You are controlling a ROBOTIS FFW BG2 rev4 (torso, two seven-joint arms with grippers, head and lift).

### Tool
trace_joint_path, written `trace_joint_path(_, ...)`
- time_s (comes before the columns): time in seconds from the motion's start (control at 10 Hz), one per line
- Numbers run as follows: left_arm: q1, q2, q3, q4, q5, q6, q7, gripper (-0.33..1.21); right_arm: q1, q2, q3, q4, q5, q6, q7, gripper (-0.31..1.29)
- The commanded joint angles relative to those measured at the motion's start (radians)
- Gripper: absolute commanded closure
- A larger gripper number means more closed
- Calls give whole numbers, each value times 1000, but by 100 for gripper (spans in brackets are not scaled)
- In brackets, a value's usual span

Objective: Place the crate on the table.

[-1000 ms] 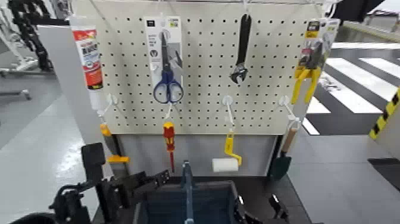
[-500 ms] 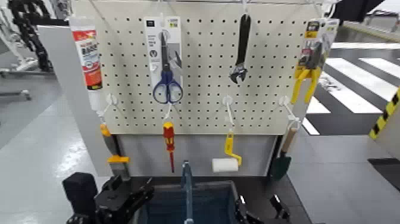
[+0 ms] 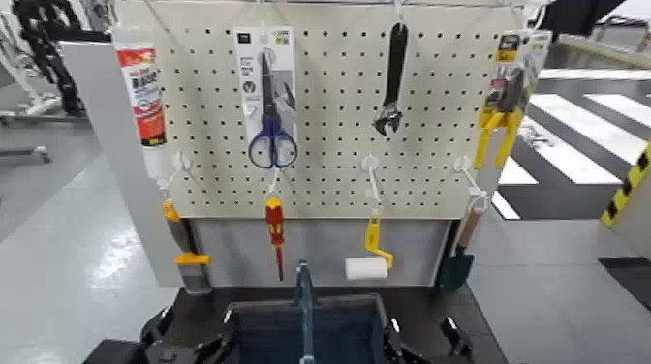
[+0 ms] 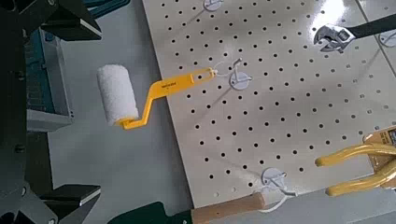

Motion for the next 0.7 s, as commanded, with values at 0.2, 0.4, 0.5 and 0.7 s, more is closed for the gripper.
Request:
trace_joint_path(0.2, 62, -7, -20, 3, -19, -88, 88, 22, 5, 1, -4, -8, 5, 4, 0, 14)
trace_joint_path(0.4, 64, -10, -20, 3, -25, -100, 96, 22, 5, 1, -4, -9, 5, 6, 0, 14)
trace_joint_path(0.5, 62, -10, -20, 3, -27, -102, 96, 22, 5, 1, -6, -9, 5, 6, 0, 14)
trace_joint_path(0.7, 61, -7, -22, 9, -27, -105, 96, 22, 5, 1, -6, -9, 6, 9, 0, 14)
